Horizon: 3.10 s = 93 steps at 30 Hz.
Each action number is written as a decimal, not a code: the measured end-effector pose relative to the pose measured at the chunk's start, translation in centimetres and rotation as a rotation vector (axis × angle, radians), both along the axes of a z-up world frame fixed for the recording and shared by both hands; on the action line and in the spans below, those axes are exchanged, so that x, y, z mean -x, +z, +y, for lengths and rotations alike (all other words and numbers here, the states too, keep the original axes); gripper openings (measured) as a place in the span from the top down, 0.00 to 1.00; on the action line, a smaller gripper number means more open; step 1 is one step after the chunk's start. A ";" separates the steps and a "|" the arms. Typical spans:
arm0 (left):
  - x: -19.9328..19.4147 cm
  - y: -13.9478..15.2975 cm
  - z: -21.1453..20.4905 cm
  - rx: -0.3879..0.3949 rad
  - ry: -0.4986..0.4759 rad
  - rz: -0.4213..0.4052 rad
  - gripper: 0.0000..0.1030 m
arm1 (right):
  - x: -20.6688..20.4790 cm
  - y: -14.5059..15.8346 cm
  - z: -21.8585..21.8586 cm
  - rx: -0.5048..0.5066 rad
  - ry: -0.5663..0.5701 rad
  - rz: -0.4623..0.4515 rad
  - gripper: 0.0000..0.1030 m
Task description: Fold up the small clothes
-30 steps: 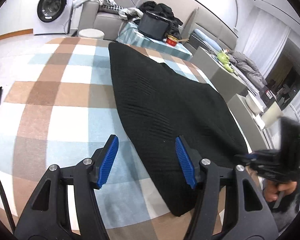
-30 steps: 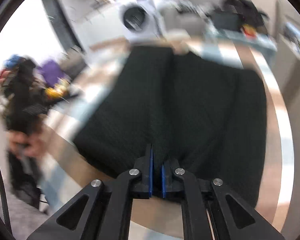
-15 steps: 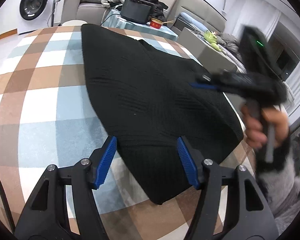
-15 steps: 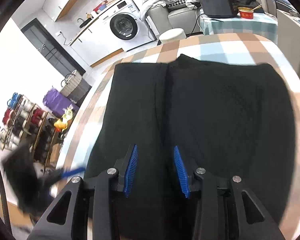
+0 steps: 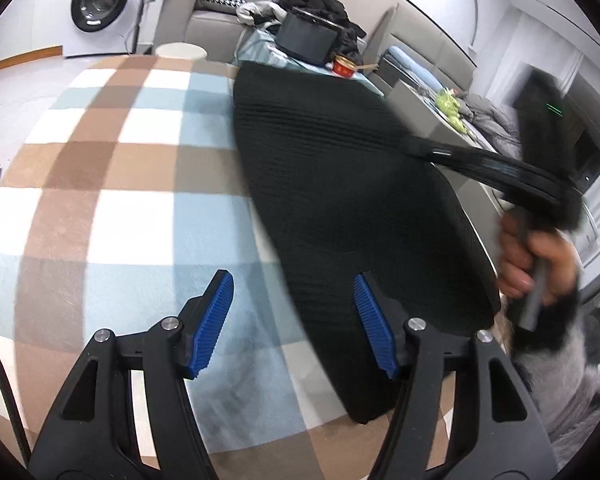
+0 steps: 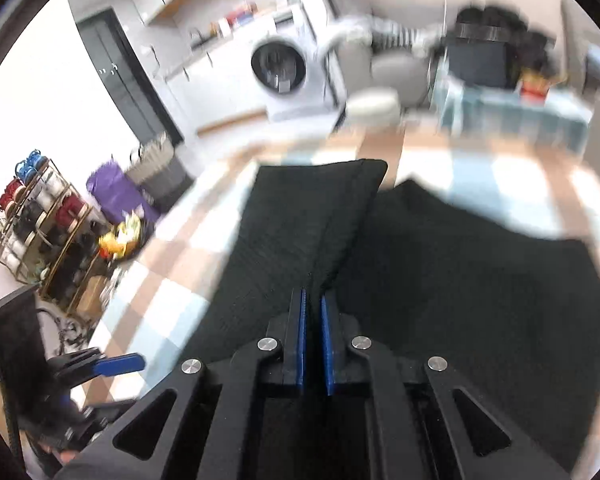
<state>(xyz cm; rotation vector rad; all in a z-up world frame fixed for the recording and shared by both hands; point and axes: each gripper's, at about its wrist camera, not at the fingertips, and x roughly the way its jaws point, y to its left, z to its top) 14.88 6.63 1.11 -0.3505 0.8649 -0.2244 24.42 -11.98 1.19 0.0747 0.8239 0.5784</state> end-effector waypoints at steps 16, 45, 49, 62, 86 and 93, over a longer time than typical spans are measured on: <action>-0.7 0.2 -4.3 -0.015 -0.131 0.002 0.39 | 3.6 -4.1 -10.3 0.020 -0.268 0.168 0.52; 0.6 -2.8 -6.7 -0.002 -0.276 0.085 0.35 | -4.7 -0.4 -6.5 0.001 -0.137 0.022 0.91; 0.8 -2.5 -6.2 -0.001 -0.256 0.070 0.35 | -7.6 -3.8 -7.4 0.107 -0.227 0.133 0.85; 0.9 -0.8 -5.8 -0.026 -0.222 0.025 0.34 | 8.7 -2.7 -12.5 -0.078 -0.120 0.188 0.66; 2.3 -0.3 -8.8 -0.037 -0.313 0.015 0.32 | 13.0 -5.8 -10.9 0.080 -0.070 0.303 0.94; 2.6 -2.1 -11.7 -0.151 -0.389 0.048 0.32 | 12.6 -3.6 -11.1 -0.039 -0.033 0.264 0.71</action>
